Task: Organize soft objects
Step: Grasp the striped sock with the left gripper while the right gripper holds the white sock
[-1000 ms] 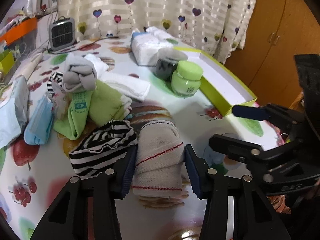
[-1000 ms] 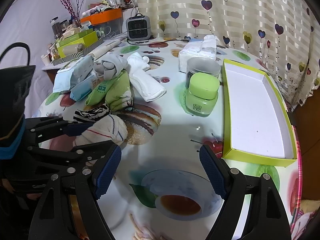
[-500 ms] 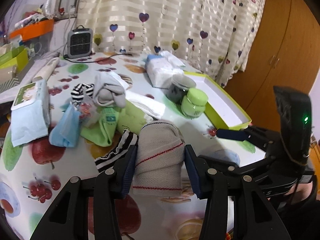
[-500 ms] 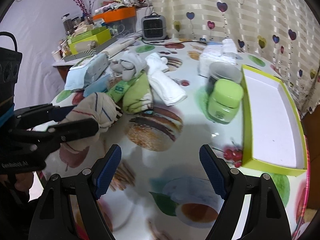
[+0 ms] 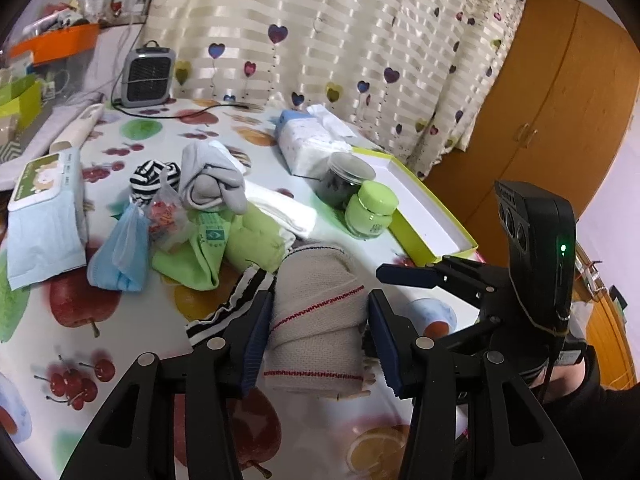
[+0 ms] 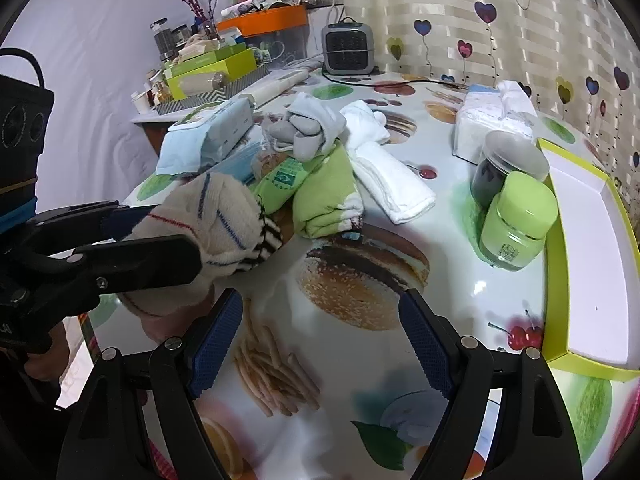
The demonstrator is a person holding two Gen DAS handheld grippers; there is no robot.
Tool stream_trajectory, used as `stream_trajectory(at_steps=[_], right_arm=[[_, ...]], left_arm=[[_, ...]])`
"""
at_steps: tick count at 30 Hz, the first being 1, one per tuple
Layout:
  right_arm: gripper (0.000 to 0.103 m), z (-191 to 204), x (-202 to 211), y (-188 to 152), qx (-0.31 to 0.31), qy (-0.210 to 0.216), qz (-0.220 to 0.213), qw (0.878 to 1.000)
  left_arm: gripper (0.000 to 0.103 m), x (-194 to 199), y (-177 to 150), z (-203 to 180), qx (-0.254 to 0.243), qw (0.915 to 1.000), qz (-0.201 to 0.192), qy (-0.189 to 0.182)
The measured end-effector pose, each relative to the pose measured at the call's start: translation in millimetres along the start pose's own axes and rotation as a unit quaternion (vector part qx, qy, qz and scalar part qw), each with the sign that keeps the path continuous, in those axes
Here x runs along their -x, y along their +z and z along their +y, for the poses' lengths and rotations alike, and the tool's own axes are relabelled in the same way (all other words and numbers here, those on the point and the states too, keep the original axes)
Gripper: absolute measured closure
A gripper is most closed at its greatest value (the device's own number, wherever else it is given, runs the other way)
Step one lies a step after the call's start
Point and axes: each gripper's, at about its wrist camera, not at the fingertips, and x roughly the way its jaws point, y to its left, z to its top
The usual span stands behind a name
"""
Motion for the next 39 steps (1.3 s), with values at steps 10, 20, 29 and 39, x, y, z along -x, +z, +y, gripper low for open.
stream_trajectory(at_steps=[10,20,29,39], right_arm=[[0.022,0.6,0.6,-3.0,-0.003,-0.009,0.002,1.000],[0.022,1.6,4.3,-4.8,-0.008,-0.002,-0.002,1.000],[0.022,13.5,-19.0,-5.2,-0.063,0.083,0.024,0.994],[0.045,15.8,-25.3,-2.5,-0.072,0.136,0.031,0.988]], left_arm=[[0.054,-7.8,-13.9,-1.7,-0.009,0.9995,0.031,-0.005],[0.052,6.5,-9.7,24.0,-0.013,0.9960,0.002,0.088],[0.052,-18.5,-12.7,44.9,-0.005,0.9953,0.038,0.089],[0.052,-33.8,-14.4,45.6,0.004,0.9956,0.057,0.075]])
